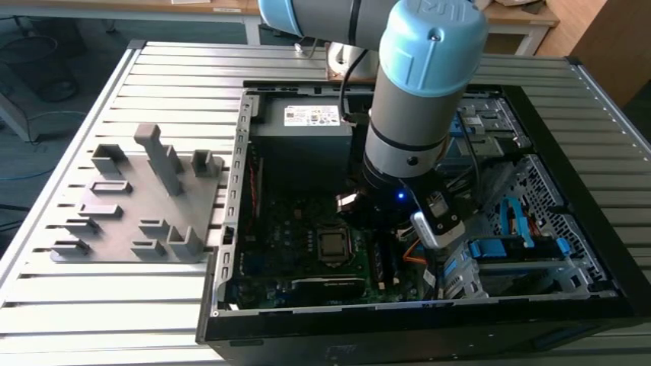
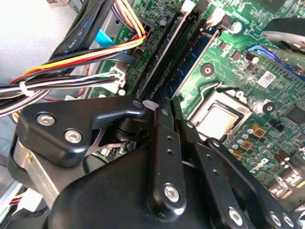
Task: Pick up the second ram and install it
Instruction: 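Insert the second ram into the second slot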
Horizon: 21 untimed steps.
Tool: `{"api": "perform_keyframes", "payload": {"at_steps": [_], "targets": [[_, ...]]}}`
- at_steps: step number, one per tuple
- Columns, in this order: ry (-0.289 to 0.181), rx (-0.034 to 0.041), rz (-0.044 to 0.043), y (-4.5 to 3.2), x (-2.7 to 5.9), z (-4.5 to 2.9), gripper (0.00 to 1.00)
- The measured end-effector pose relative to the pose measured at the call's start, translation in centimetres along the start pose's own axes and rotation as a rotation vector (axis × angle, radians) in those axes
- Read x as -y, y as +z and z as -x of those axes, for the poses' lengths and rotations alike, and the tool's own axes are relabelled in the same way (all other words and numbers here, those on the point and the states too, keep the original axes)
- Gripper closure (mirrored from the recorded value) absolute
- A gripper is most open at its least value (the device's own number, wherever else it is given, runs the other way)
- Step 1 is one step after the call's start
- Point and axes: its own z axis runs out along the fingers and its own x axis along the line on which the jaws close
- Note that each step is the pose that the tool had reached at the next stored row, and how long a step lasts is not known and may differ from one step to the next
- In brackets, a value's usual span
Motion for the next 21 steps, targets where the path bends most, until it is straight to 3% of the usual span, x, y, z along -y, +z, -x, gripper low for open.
{"api": "perform_keyframes", "payload": {"at_steps": [11,13,15,17,21], "targets": [[0.0,0.0002,0.002,0.21,-0.11,0.02,0.85],[0.0,0.0001,0.0022,0.2,-0.11,0.01,0.73],[0.0,0.0,0.0023,0.19,-0.11,0.01,0.73],[0.0,-0.0001,0.0019,-0.18,-0.09,0.02,0.73],[0.0,0.0,0.002,-1.95,-0.06,0.06,0.73]]}}
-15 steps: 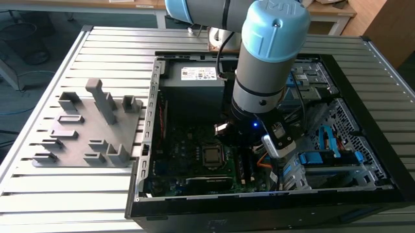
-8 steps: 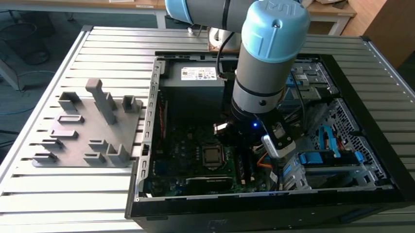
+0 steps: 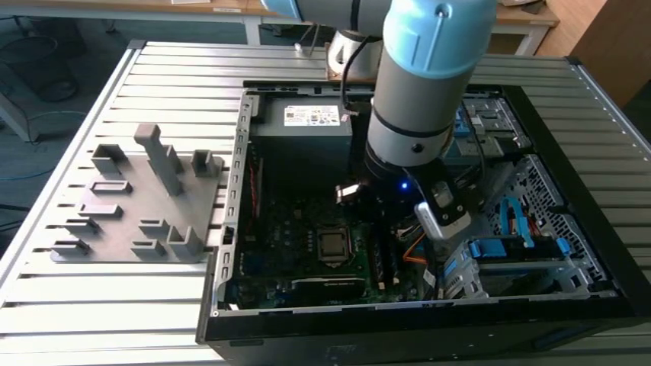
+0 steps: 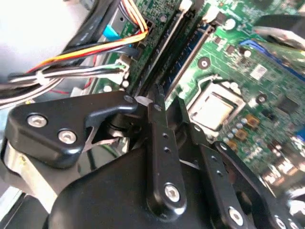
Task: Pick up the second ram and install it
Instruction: 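Insert the second ram into the second slot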
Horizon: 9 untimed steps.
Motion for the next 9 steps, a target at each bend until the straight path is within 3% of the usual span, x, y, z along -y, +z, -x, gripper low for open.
{"api": "perform_keyframes", "payload": {"at_steps": [5,8,9], "targets": [[0.0,0.0,-0.0004,-2.28,-0.06,0.03,0.73],[0.0,0.0001,-0.0007,-2.81,-0.32,0.05,0.75],[0.0,0.0,-0.0014,-2.83,-0.46,0.05,0.81]]}}
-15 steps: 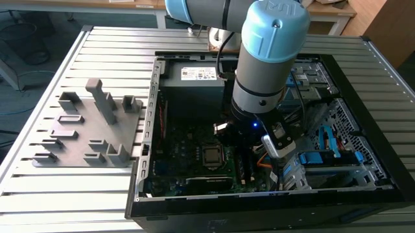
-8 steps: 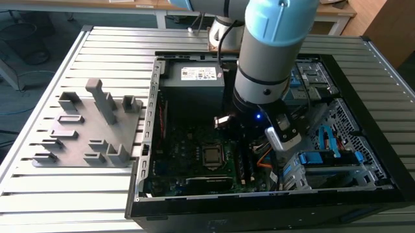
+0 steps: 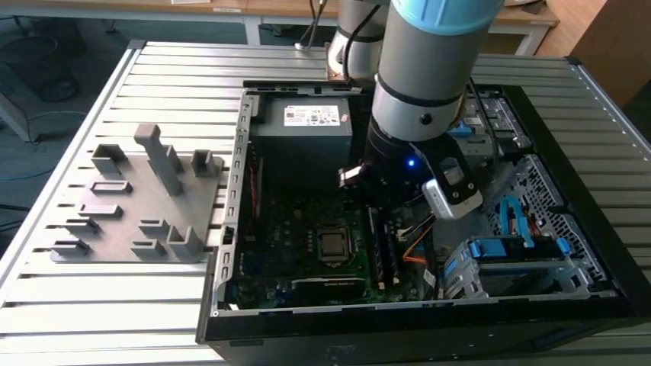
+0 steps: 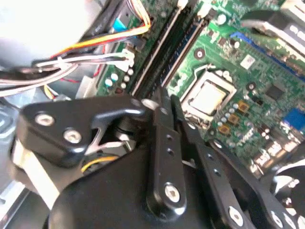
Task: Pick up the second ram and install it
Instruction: 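Insert the second ram into the second slot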
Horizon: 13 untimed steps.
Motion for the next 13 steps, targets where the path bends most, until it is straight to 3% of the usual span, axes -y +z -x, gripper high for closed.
{"api": "perform_keyframes", "payload": {"at_steps": [1,5,6,9,13], "targets": [[0.0,-0.0003,-0.0012,-0.01,-0.23,0.0,0.87],[0.0,-0.0012,-0.002,0.0,-1.21,0.01,0.9],[0.0,-0.0013,0.0051,-0.01,-1.22,0.01,0.9],[0.001,-0.0011,0.059,-0.01,-1.24,-0.01,0.9],[0.001,-0.0011,0.0629,0.0,-1.24,-0.01,0.9]]}}
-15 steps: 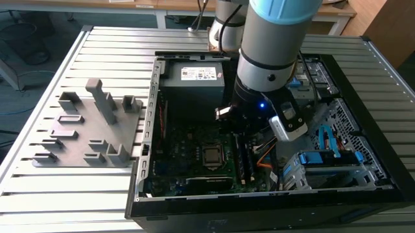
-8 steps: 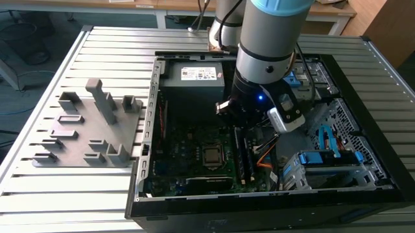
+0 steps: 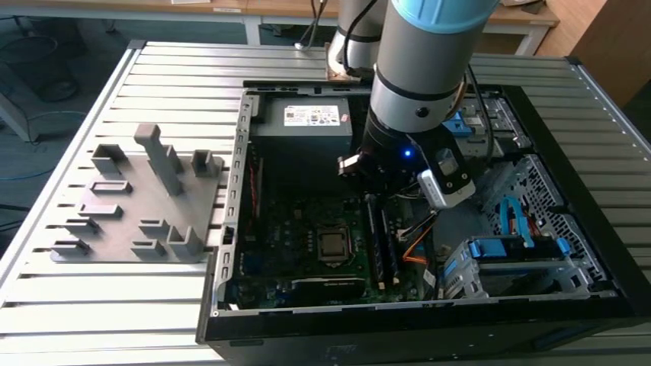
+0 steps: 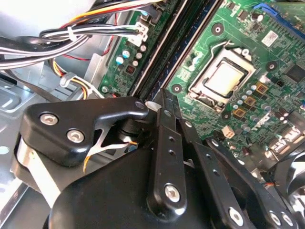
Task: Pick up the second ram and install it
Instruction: 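Insert the second ram into the second slot, then press down the second ram until it locks into place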
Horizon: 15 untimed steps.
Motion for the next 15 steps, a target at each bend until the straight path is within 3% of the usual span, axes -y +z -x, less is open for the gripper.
{"api": "perform_keyframes", "payload": {"at_steps": [12,15], "targets": [[0.0,0.0001,0.0037,0.03,0.0,0.0,0.9],[0.0,-0.0001,0.0035,0.5,-0.07,-0.02,0.9]]}}
